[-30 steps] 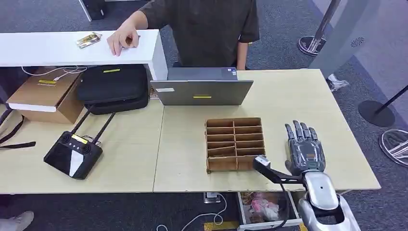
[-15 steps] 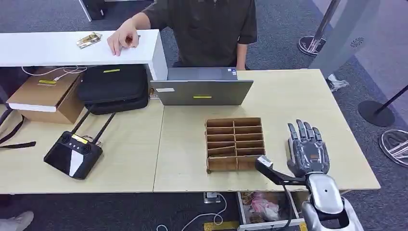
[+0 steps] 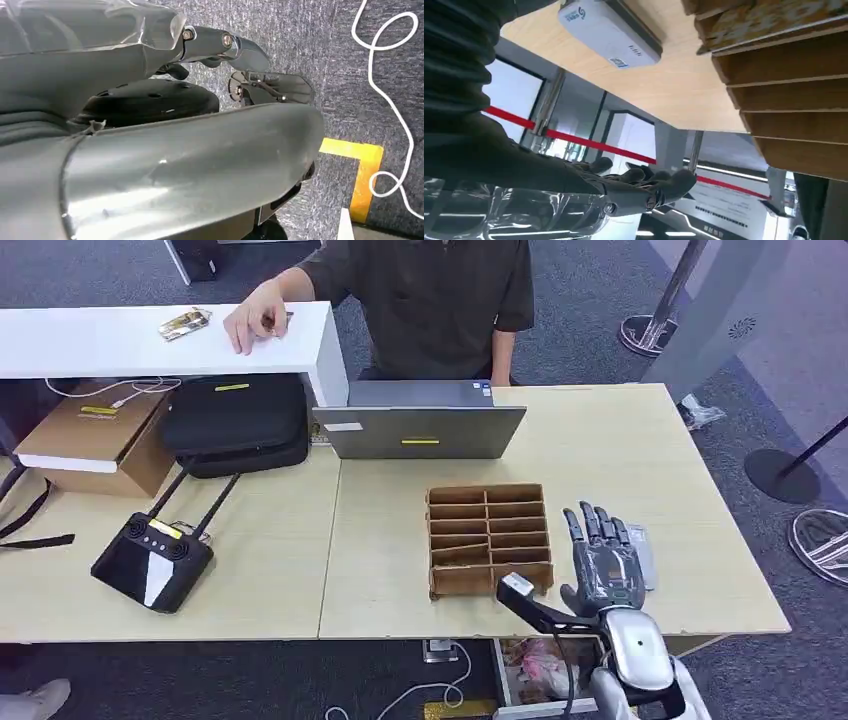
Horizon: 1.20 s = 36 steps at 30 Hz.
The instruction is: Pass the card to the sensor for recognition and then transmit it.
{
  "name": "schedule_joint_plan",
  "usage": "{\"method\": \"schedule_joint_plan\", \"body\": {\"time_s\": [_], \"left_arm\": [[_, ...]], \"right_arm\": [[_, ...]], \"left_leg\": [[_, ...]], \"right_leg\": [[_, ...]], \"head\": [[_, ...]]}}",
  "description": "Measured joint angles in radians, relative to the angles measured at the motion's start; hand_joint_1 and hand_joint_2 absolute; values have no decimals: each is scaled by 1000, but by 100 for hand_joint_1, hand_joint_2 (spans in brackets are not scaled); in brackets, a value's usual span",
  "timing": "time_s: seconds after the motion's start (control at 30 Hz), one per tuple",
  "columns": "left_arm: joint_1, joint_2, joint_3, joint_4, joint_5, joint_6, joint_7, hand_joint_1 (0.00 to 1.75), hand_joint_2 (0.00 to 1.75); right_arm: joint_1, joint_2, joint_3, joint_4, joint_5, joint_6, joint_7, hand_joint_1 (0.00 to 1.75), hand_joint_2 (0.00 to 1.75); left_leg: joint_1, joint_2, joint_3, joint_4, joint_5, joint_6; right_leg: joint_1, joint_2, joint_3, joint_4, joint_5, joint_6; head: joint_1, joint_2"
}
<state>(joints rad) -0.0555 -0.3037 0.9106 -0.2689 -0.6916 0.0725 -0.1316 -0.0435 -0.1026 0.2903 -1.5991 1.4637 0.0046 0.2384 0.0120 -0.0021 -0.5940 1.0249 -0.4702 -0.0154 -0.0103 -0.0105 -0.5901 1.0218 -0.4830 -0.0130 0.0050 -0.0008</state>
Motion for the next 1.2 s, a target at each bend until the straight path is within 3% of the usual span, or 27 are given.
{"method": "schedule_joint_plan", "body": {"time_s": [0.7,1.2], "left_arm": [[-1,0,-15,0,13,7,2,0,0],[0,0,-20,0,20,12,3,0,0]], "right_arm": [[-99,121,13,117,-18,-11,0,0,175],[-102,139,13,131,-5,13,8,0,175]], "left_leg": [[0,0,0,0,0,0],[0,0,0,0,0,0]], "right_leg": [[0,0,0,0,0,0],[0,0,0,0,0,0]], "head": [[0,0],[0,0]]}}
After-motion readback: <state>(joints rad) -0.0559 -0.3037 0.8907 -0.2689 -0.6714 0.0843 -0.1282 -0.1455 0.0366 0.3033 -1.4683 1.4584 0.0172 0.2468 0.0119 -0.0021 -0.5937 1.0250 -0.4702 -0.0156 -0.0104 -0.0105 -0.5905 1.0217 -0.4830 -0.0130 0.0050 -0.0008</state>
